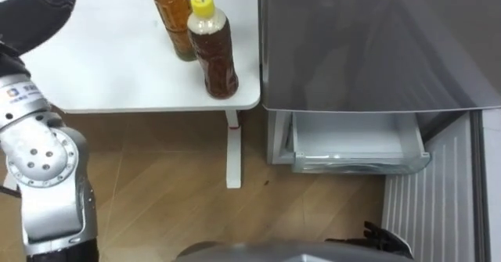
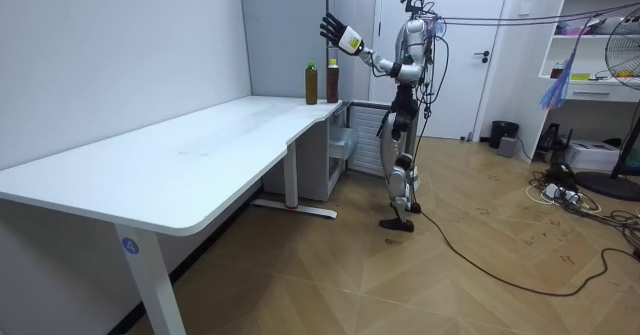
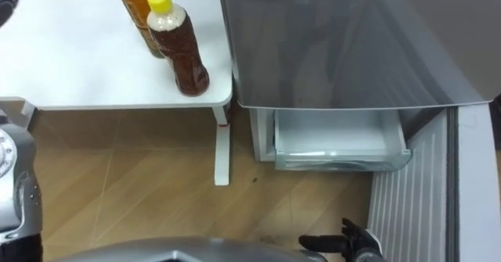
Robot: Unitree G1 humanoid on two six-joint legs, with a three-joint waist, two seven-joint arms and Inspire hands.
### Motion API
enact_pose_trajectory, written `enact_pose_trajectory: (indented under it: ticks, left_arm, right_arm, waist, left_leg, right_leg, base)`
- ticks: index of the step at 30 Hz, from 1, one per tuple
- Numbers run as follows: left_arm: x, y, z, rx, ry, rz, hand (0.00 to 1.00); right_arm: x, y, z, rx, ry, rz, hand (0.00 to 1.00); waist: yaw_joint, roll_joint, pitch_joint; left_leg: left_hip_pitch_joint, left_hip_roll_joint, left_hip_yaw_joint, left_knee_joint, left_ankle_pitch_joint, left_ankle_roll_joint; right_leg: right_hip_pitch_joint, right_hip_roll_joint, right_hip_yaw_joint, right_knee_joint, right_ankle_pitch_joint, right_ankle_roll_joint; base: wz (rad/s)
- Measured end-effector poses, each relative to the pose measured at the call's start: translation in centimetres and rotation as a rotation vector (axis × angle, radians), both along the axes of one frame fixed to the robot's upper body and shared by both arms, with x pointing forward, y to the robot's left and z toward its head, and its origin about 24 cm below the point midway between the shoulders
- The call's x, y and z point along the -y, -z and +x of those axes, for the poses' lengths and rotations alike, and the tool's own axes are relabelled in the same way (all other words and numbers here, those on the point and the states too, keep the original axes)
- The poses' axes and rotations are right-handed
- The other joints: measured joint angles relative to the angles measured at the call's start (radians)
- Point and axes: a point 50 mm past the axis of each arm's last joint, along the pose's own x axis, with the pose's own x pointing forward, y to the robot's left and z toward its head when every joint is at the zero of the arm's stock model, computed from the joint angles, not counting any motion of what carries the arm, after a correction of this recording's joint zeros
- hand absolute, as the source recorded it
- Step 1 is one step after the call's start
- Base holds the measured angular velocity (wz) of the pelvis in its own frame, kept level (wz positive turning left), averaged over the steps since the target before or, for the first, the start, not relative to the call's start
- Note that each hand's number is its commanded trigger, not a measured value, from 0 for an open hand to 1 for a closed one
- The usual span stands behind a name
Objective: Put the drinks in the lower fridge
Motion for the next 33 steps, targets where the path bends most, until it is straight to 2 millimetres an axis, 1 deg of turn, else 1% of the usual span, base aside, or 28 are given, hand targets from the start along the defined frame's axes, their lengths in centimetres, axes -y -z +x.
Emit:
enact_pose_trajectory:
  ticks: [4, 7, 11, 15, 20, 24, 28, 33]
  left_arm:
    - [0.6, -0.7, 0.8, 0.017, 0.076, 0.034, 0.00]
    - [1.6, -1.2, 1.4, 0.027, 0.147, 0.051, 0.00]
    - [3.1, -0.9, 2.0, 0.000, 0.251, 0.069, 0.00]
    - [3.6, -0.7, 2.2, -0.030, 0.306, 0.080, 0.00]
    - [4.3, -1.3, 2.1, -0.017, 0.391, 0.094, 0.00]
    - [4.5, -1.2, 2.1, -0.024, 0.443, 0.098, 0.00]
    - [5.3, -0.9, 2.4, -0.051, 0.517, 0.088, 0.00]
    - [6.0, -0.1, 2.7, -0.106, 0.615, 0.017, 0.00]
  right_arm:
    - [-0.1, 0.1, 0.4, -0.004, -0.012, 0.022, 0.00]
    - [-0.1, 0.1, 0.5, -0.021, -0.013, 0.026, 0.00]
    - [-0.1, 0.2, 0.7, -0.031, -0.017, 0.034, 0.00]
    - [-0.1, 0.2, 0.9, -0.028, -0.030, 0.043, 0.00]
    - [-0.2, 0.1, 1.2, -0.018, -0.037, 0.059, 0.00]
    - [-0.2, 0.1, 1.3, -0.016, -0.040, 0.061, 0.00]
    - [-0.4, 0.1, 1.3, -0.022, -0.046, 0.064, 0.00]
    - [-0.4, 0.2, 1.4, -0.035, -0.052, 0.063, 0.00]
  waist:
    - [-0.006, -0.006, 0.0023]
    - [-0.008, -0.007, 0.0032]
    - [-0.012, -0.007, 0.0047]
    - [-0.029, -0.006, 0.0066]
    - [-0.040, -0.006, 0.0070]
    - [-0.043, -0.010, 0.0073]
    - [-0.043, -0.018, 0.0068]
    - [-0.048, -0.020, 0.0082]
  left_leg:
    - [0.002, 0.000, -0.001, 0.000, 0.000, 0.000]
    - [0.002, 0.000, -0.001, 0.000, 0.000, 0.000]
    - [0.002, 0.000, -0.001, 0.002, 0.000, 0.000]
    - [0.006, 0.000, 0.000, 0.003, 0.000, 0.000]
    - [0.001, 0.002, 0.003, 0.000, 0.000, 0.000]
    - [0.000, 0.002, 0.005, 0.001, 0.000, 0.000]
    - [0.001, 0.001, 0.005, 0.002, 0.000, 0.000]
    - [0.001, 0.002, 0.005, 0.002, 0.000, 0.000]
  right_leg:
    - [0.000, 0.000, 0.004, 0.000, 0.000, 0.000]
    - [0.000, -0.001, 0.003, 0.000, 0.000, 0.000]
    - [0.009, 0.000, 0.004, 0.000, 0.000, 0.000]
    - [0.013, 0.000, 0.009, 0.000, 0.000, 0.000]
    - [0.008, 0.002, 0.027, 0.001, 0.000, 0.000]
    - [0.008, 0.002, 0.026, 0.002, 0.000, 0.000]
    - [0.005, 0.002, 0.027, 0.002, 0.000, 0.000]
    - [-0.001, 0.002, 0.024, 0.002, 0.000, 0.000]
  base:
    - [-0.03]
    - [0.00]
    - [0.00]
    - [0.00]
    - [-0.05]
    - [0.00]
    - [0.00]
    - [0.00]
